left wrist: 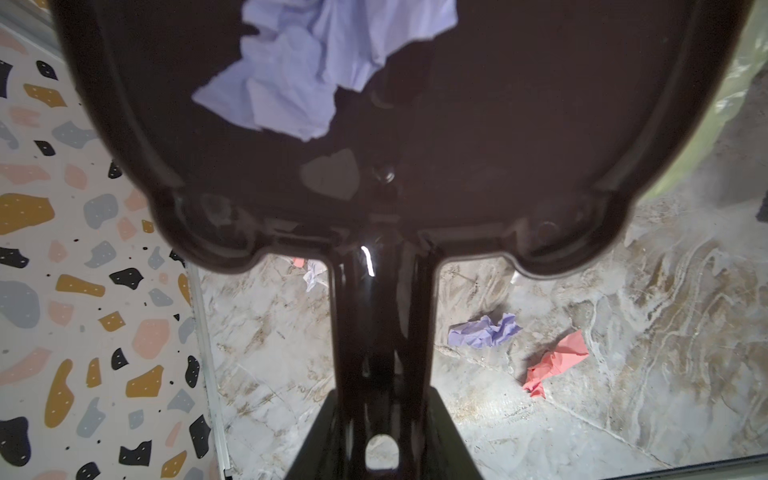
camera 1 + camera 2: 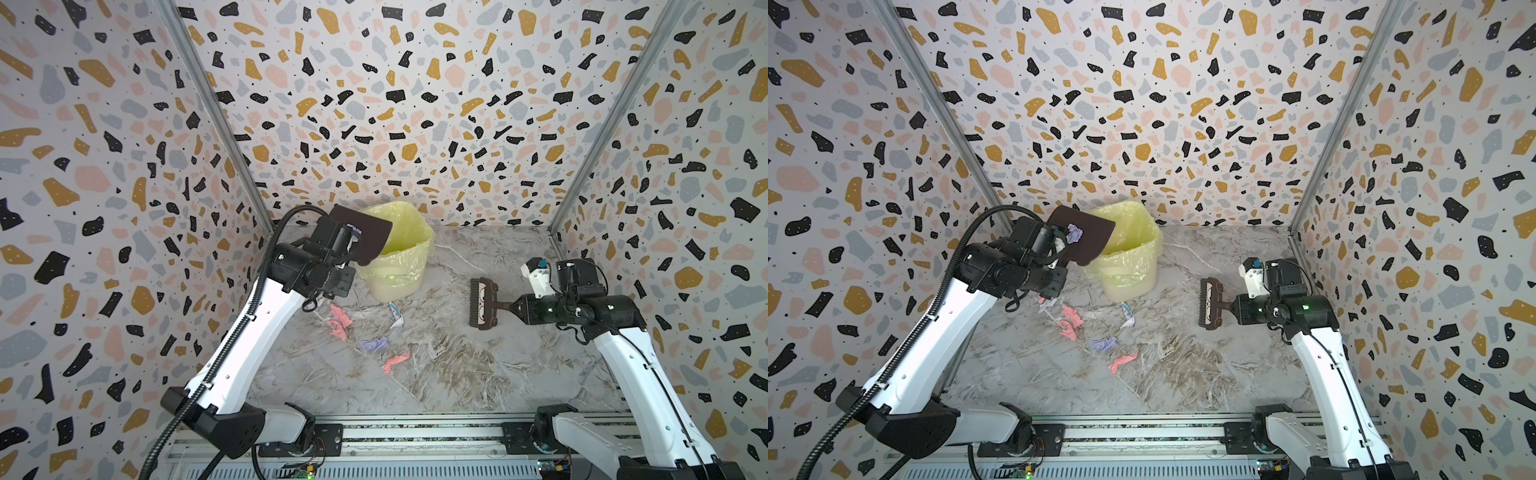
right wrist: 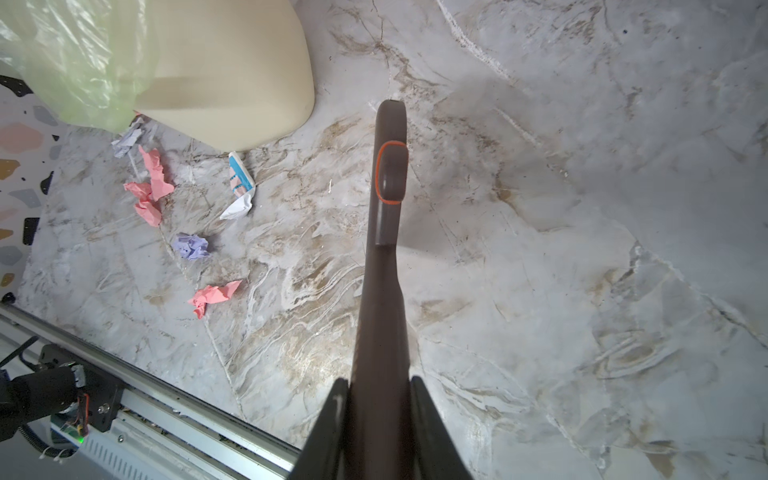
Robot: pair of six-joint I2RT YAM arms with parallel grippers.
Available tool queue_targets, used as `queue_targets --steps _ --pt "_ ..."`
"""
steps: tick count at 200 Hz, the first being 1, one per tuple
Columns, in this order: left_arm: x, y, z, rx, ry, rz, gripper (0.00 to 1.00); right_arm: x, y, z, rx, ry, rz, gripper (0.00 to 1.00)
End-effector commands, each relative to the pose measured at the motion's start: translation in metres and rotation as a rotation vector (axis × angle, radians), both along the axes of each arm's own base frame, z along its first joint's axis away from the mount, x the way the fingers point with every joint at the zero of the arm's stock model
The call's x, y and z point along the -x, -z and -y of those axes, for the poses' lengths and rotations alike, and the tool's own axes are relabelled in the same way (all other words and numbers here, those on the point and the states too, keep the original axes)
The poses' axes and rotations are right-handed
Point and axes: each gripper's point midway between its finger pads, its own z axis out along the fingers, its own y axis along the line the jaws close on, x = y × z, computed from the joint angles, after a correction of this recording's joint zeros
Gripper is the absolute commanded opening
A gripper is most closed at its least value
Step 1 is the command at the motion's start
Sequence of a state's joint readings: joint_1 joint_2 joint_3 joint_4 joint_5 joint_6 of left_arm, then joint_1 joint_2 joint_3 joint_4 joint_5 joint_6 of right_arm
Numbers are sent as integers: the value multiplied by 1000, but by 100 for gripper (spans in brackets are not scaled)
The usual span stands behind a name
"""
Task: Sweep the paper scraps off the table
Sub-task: 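Carry the dustpan with the left gripper up over the yellow bin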
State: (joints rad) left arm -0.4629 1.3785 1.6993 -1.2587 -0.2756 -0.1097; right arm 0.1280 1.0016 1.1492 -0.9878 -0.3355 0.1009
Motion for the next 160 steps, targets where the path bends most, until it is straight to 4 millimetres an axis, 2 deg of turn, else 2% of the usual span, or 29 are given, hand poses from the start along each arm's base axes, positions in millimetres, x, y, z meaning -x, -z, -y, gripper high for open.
queue_targets --steps 1,23,69,105,160 --pt "-12 -13 -14 -68 -33 50 0 9 -9 -6 -59 -6 12 0" --pt "-23 -23 -18 -100 -47 81 0 15 -3 -9 -83 -8 -16 0" --pt "-48 -13 -15 -197 -22 54 0 23 3 -9 -81 -9 -55 0" --pt "-66 -23 -19 -290 -12 85 0 26 5 -7 -72 -1 -79 0" --pt "-77 -27 -32 -463 3 97 0 34 -7 -1 -40 15 -120 0"
